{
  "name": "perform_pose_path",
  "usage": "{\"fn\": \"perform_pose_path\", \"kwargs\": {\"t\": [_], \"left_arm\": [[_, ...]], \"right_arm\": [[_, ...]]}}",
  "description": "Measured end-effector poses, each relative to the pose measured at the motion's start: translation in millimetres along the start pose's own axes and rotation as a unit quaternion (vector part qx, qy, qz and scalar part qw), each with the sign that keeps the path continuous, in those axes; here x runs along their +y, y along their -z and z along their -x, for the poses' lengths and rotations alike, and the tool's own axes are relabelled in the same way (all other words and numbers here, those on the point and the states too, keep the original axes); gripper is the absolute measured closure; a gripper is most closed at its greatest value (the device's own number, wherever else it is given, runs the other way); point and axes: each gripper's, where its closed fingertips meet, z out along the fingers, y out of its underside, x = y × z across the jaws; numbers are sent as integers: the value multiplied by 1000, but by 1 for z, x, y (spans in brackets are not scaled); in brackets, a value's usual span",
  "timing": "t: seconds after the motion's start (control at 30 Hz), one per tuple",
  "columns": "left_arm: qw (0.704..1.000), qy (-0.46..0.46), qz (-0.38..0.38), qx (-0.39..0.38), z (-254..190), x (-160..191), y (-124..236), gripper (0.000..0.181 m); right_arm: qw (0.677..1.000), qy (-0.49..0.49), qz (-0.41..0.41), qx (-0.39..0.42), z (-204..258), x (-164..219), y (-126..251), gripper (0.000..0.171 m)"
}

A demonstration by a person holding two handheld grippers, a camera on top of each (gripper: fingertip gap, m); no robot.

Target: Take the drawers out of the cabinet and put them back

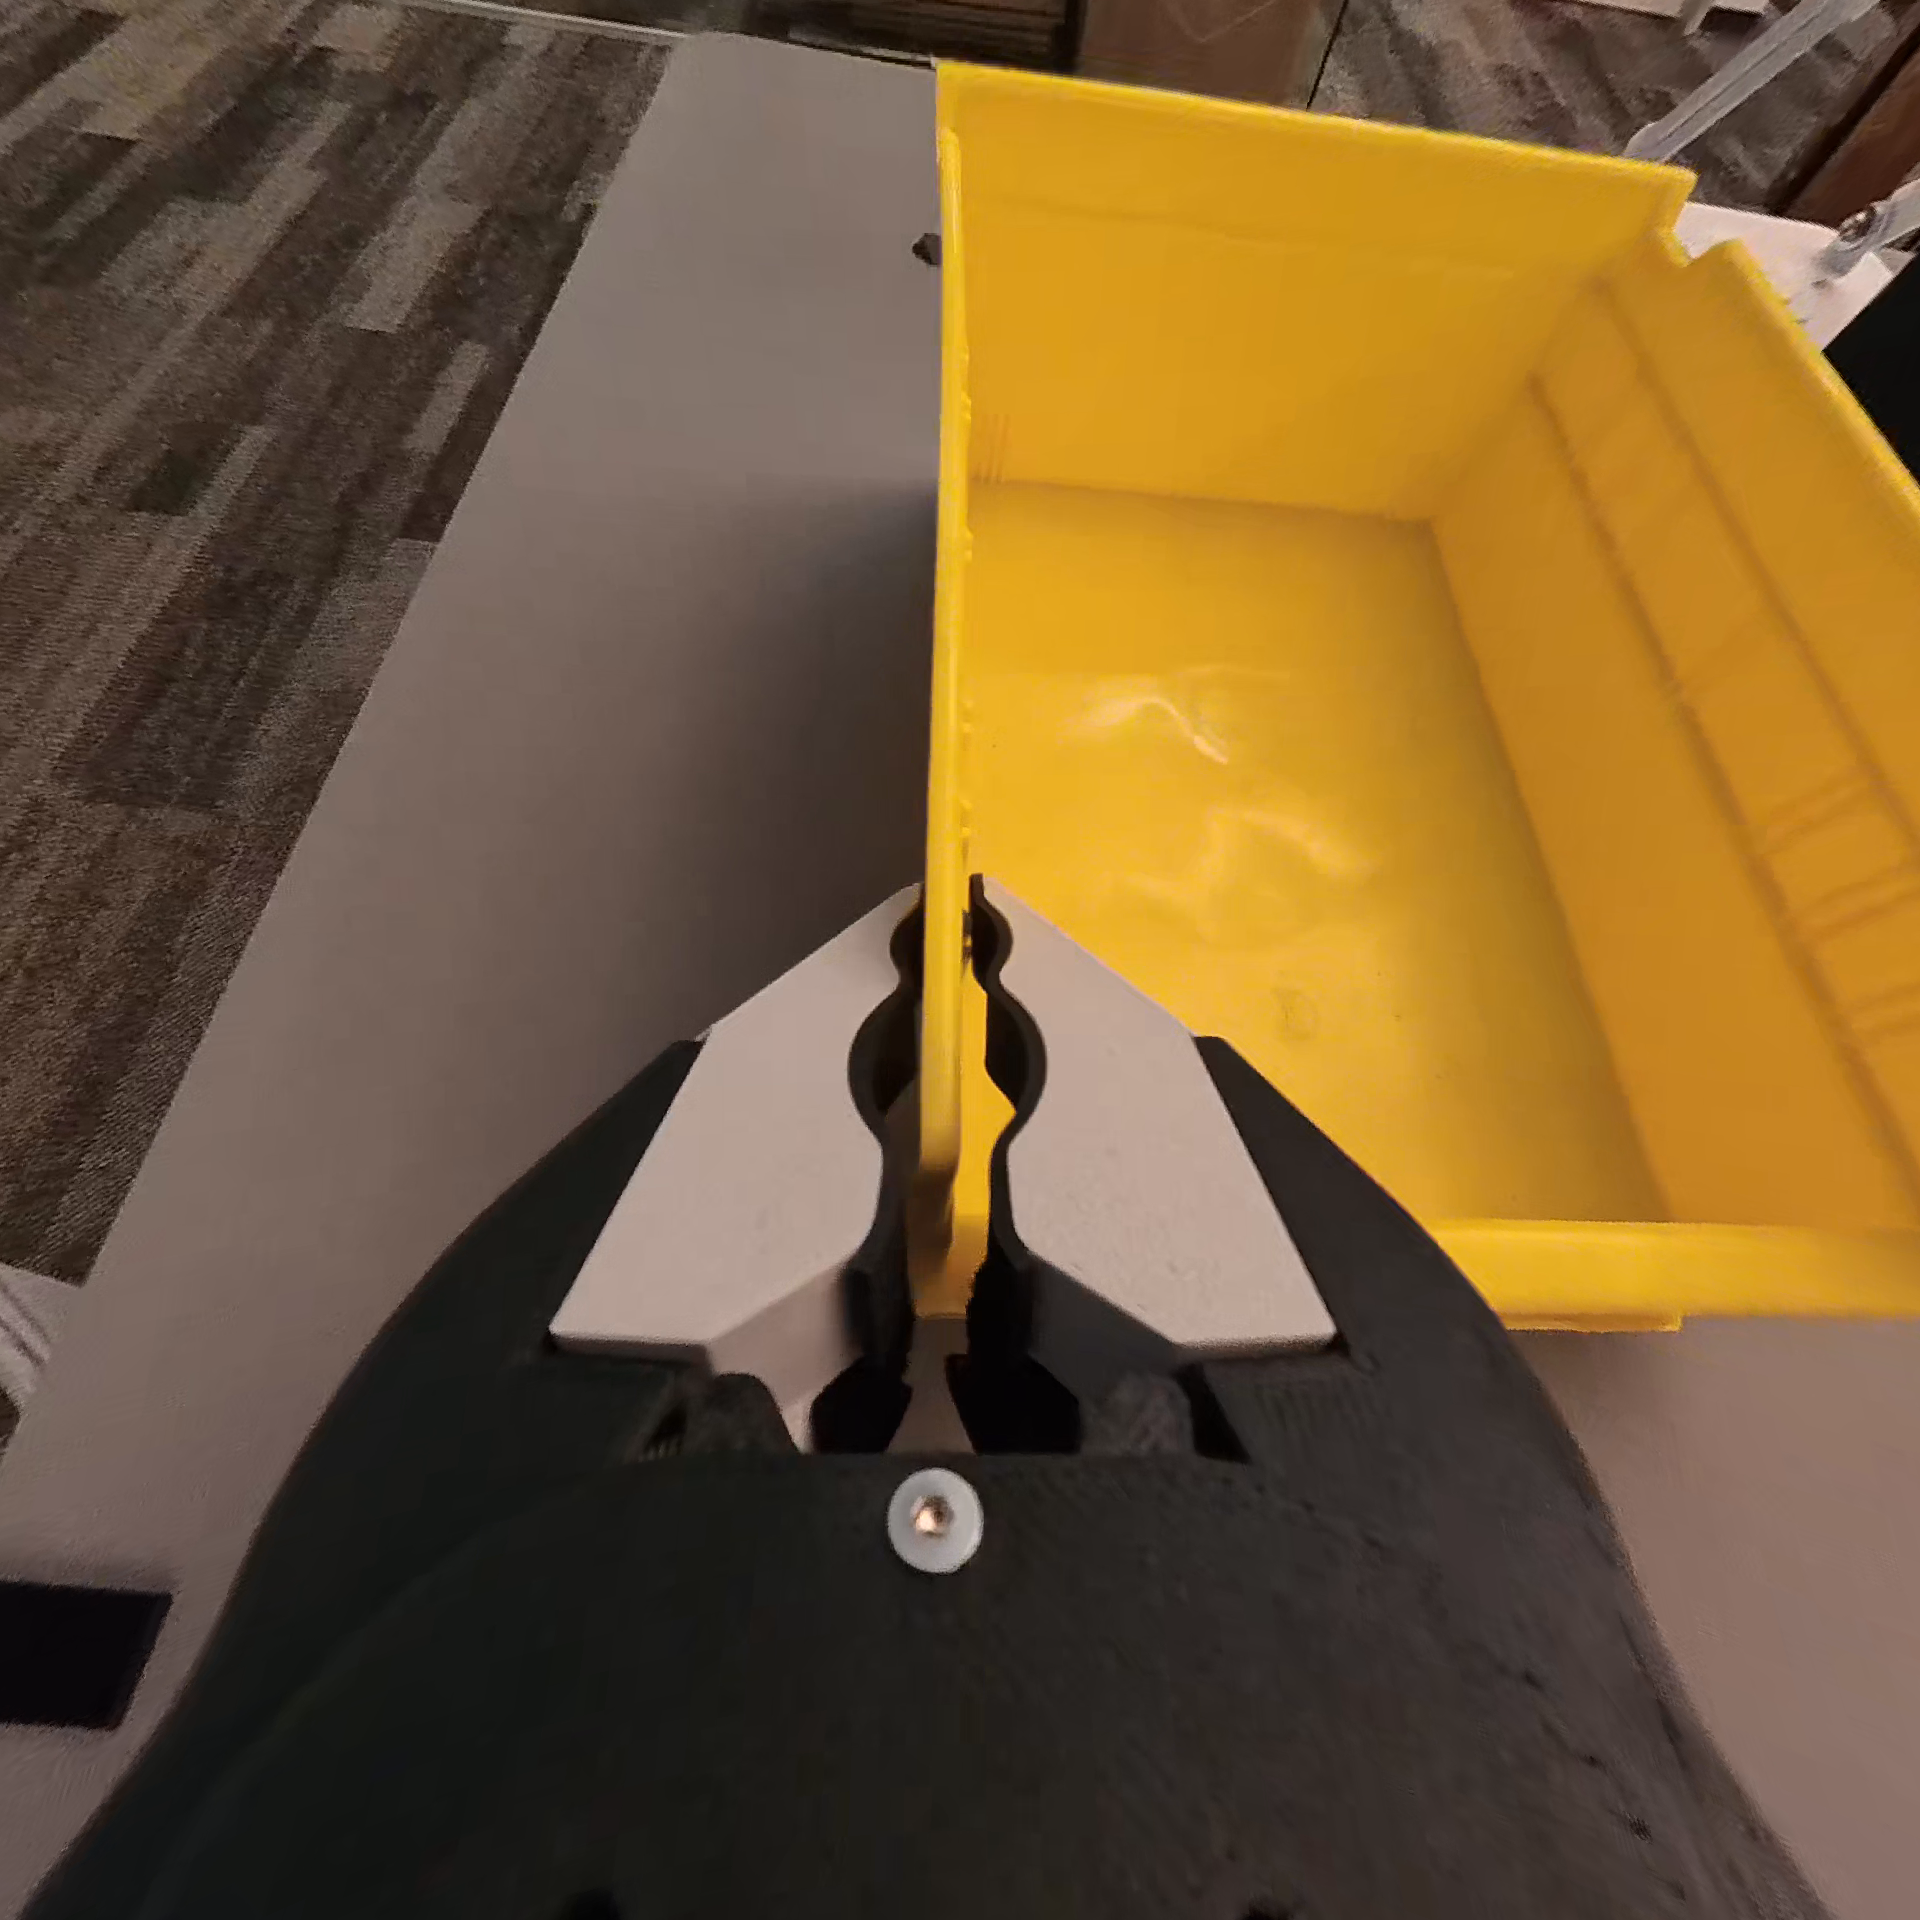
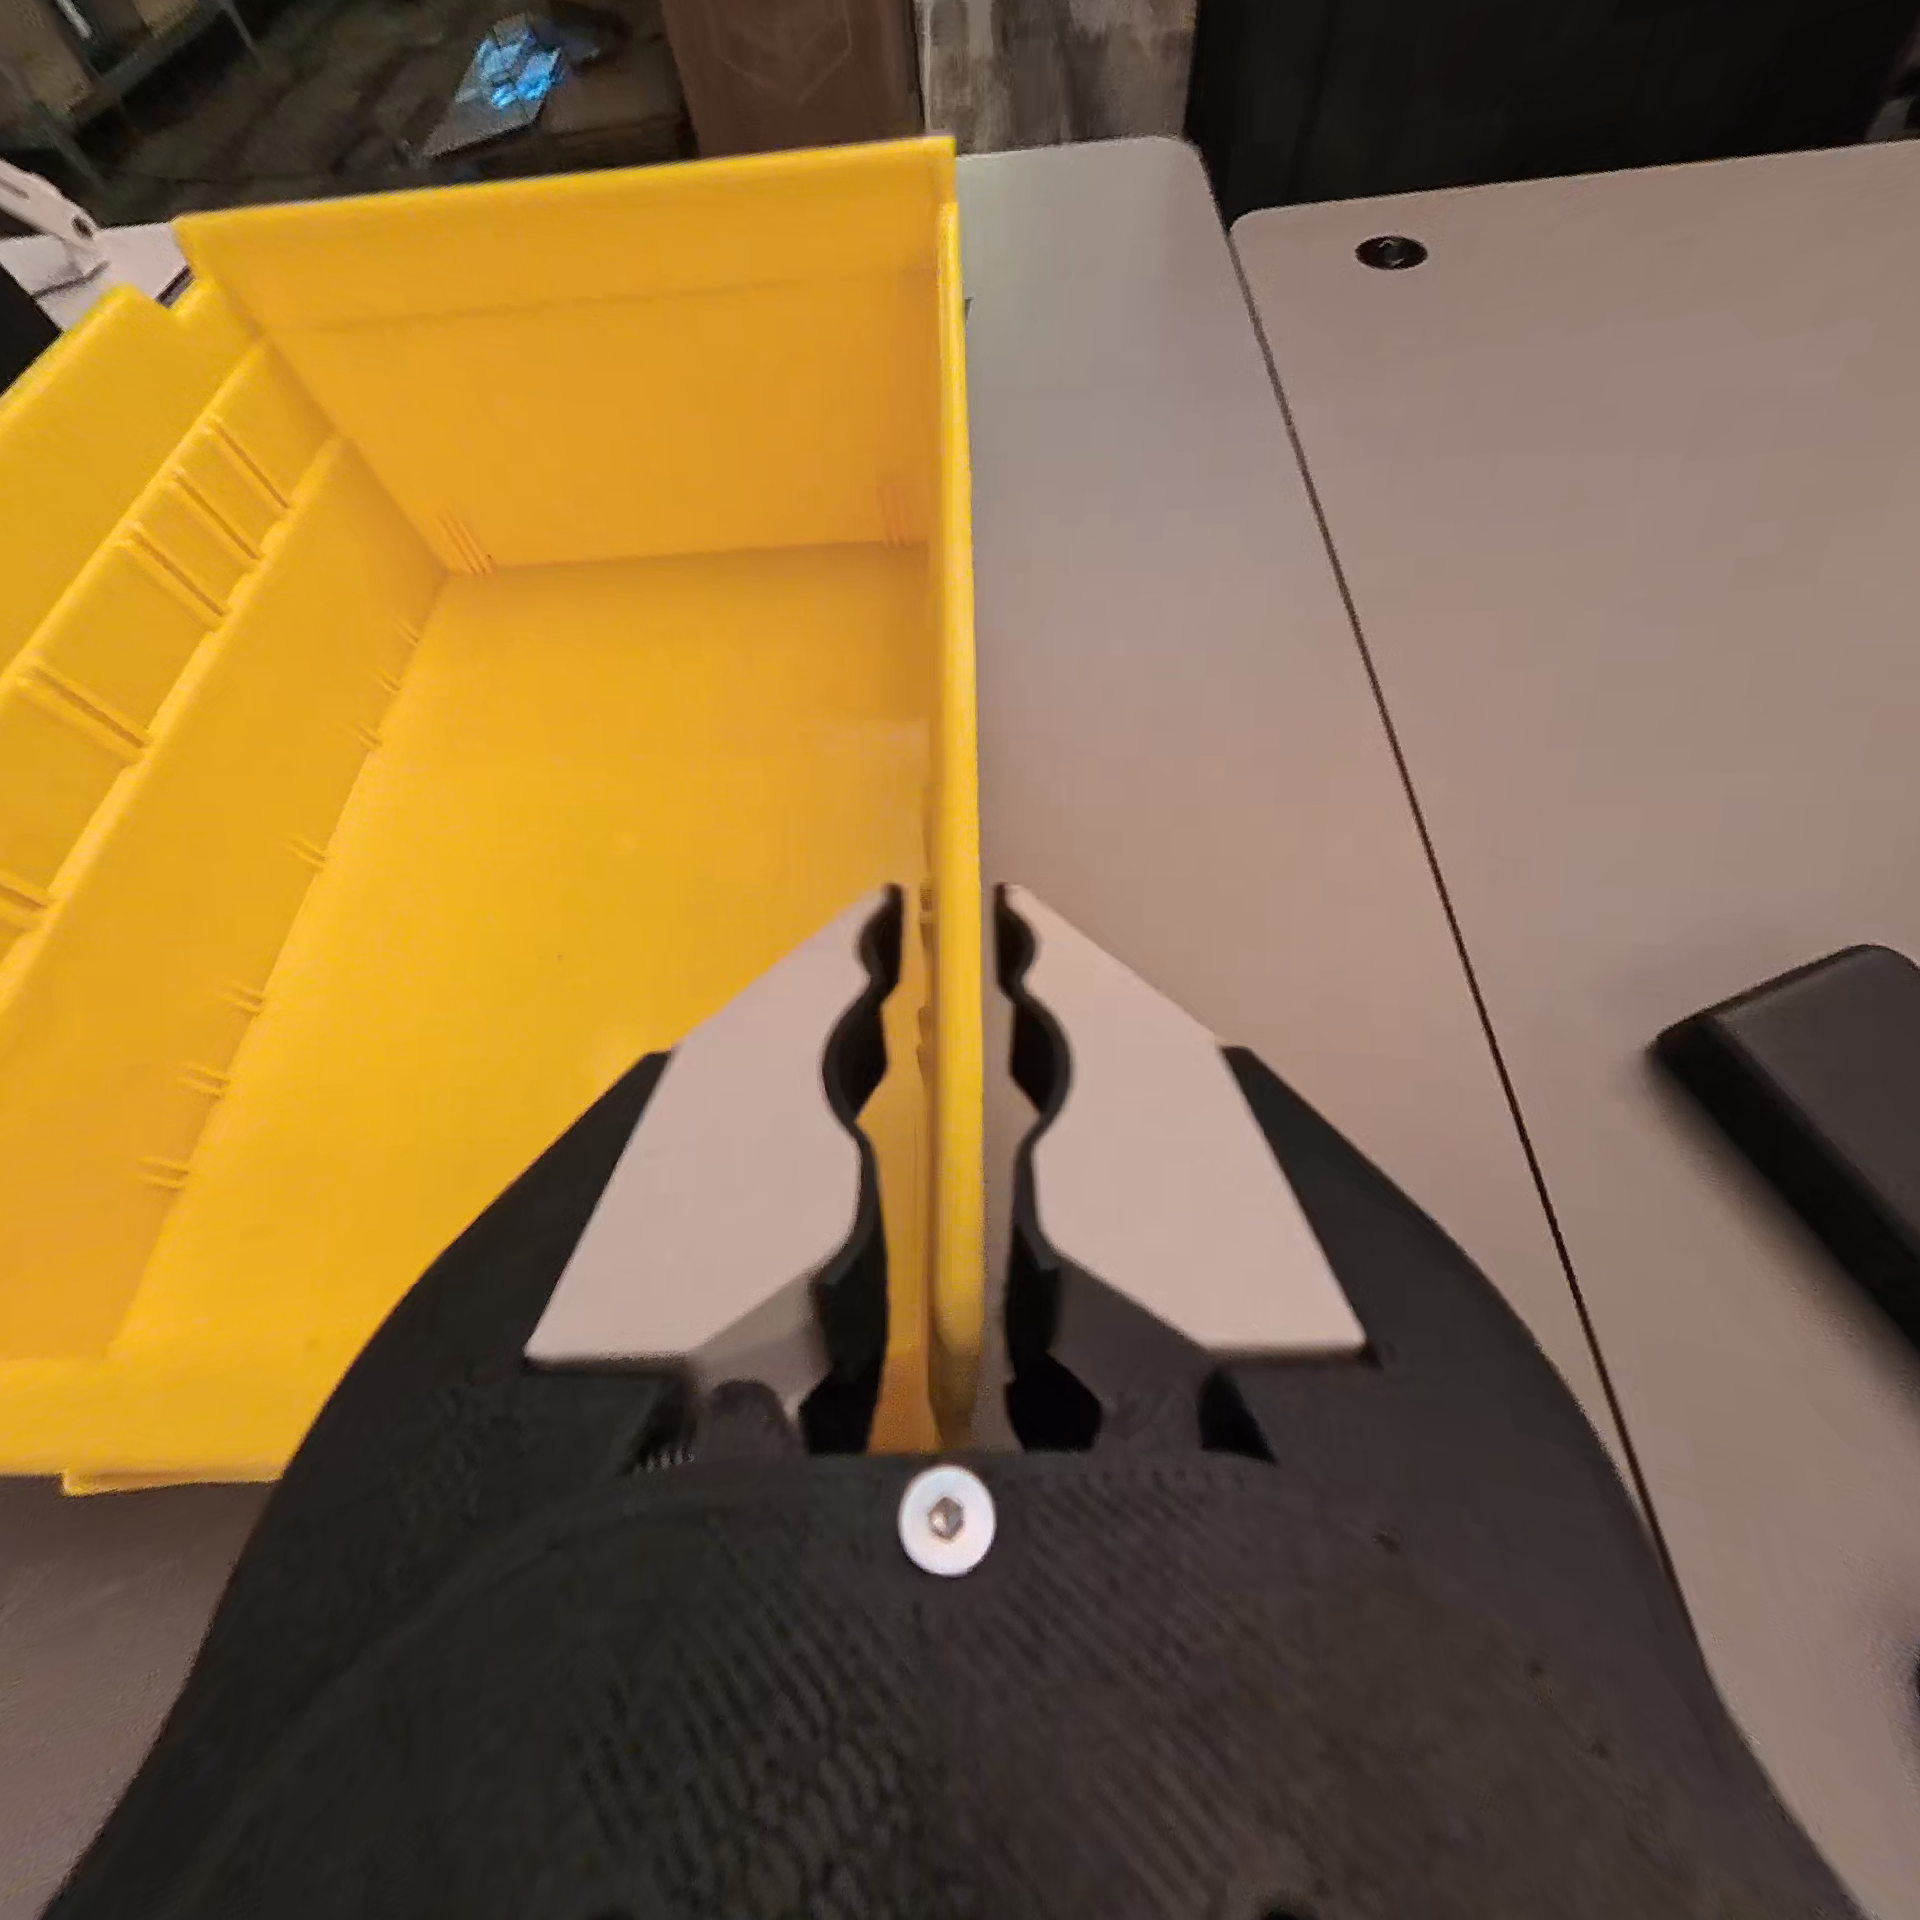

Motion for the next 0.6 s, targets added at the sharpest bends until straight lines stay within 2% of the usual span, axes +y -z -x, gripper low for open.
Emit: {"fn": "perform_pose_path", "kwargs": {"t": [0.03,0.1,0.2,0.27,0.37,0.43,0.53,0.6], "left_arm": [[1000,6,-14,-2,1,-5,4,172],[998,19,-67,-7,4,-23,25,160],[983,14,-181,8,-11,-67,77,153],[963,-38,-257,71,-56,-102,111,155],[925,-125,-311,180,-146,-141,136,149],[897,-154,-318,266,-214,-159,140,162],[868,-179,-333,323,-290,-187,126,181],[869,-208,-298,336,-328,-195,98,181]], "right_arm": [[1000,2,-16,9,-1,-4,3,143],[997,18,-74,33,1,-21,22,133],[970,96,-198,107,17,-63,79,133],[944,148,-268,121,55,-91,116,137],[913,191,-357,45,150,-125,143,141],[893,218,-392,-29,222,-135,143,140],[858,264,-425,-120,319,-132,126,145],[848,282,-414,-171,371,-118,98,148]]}}
